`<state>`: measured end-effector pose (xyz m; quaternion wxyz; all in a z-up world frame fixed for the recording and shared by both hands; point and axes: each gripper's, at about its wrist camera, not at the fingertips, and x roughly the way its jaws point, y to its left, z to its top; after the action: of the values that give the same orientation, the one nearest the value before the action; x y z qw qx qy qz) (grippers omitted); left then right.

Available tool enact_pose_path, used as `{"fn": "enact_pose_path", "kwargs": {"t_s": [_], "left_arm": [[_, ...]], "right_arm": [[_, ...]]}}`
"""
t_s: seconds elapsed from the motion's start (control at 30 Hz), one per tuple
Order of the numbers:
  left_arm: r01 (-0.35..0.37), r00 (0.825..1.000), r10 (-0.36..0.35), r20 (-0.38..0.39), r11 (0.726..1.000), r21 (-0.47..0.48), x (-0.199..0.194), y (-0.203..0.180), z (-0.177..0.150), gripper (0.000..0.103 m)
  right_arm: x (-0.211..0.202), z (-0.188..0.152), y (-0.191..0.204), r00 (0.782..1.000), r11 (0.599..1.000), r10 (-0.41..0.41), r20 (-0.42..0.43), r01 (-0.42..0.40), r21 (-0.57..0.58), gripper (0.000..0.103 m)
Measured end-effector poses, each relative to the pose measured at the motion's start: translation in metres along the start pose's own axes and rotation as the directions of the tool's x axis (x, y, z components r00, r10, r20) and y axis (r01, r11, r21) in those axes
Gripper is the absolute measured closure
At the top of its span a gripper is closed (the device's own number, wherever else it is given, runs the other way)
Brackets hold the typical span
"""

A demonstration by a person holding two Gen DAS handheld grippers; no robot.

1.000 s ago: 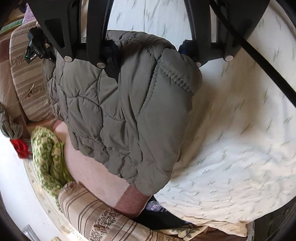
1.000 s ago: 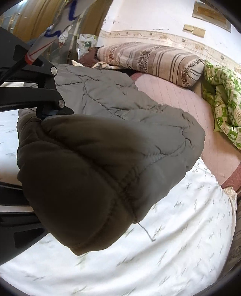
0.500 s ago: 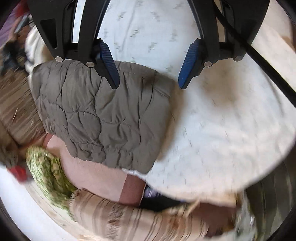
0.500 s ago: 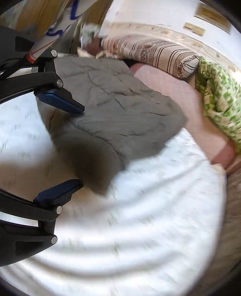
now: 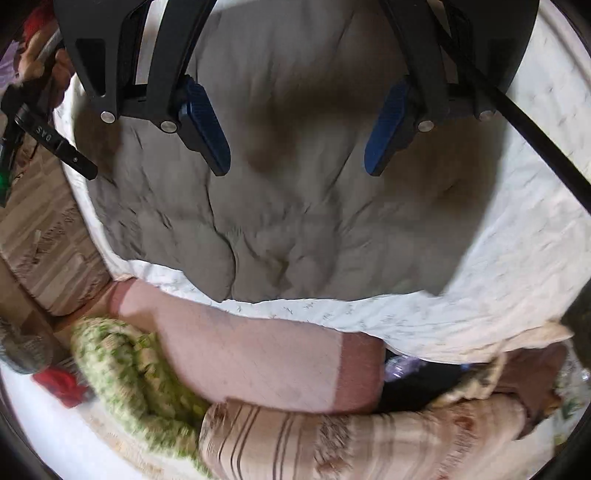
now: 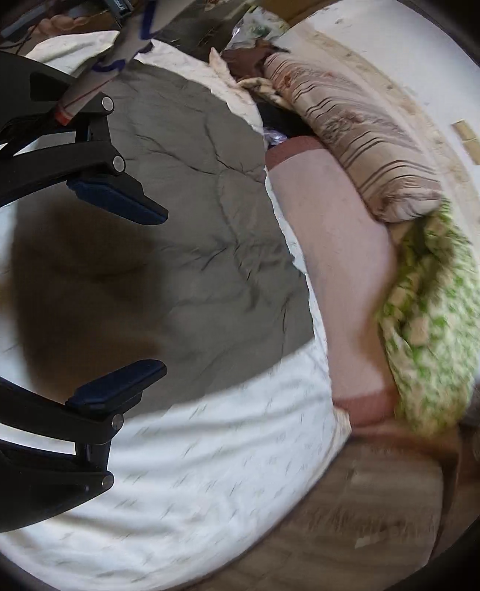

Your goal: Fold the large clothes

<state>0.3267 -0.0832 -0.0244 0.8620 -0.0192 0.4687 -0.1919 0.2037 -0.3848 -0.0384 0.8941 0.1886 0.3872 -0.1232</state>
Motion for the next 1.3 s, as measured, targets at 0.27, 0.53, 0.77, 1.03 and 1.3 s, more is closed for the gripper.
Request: {"fn": "enact_pose_path", "kwargs": {"t_s": [0.27,0.53,0.77,1.03,1.3], "left_arm": [[-0.076,0.997,0.076,-0.004,0.997,0.011,0.095,-0.002,0.042,0.010],[-0.048,0.999,0.049,0.020,0.998,-0.031,0.111,0.001,0.056,0.005],[-0.111,0.978,0.108,0.181,0.994,0.007,0.014,-0.009,0.023,0.006],[-0.324,0.818,0.246,0.519,0.944,0.064,-0.141,-0.042,-0.066,0.003],[-0.290,0.767,0.228,0.599,0.957,0.008,-0.221,-0.058,-0.141,0.003]], "right_arm": [[0.104,0.045,-0.001,0.993,0.993,-0.115,-0.025,0.114,-0.042,0.015],[0.141,0.058,-0.015,0.996,0.996,-0.083,-0.020,0.083,0.028,0.005],[0.087,0.047,0.007,0.988,0.987,-0.147,0.054,0.150,-0.051,0.006],[-0.026,-0.028,0.023,0.986,0.987,-0.107,0.129,0.121,-0.103,0.006],[-0.088,-0.121,0.006,0.992,0.996,-0.094,0.088,0.092,0.022,0.006]]}}
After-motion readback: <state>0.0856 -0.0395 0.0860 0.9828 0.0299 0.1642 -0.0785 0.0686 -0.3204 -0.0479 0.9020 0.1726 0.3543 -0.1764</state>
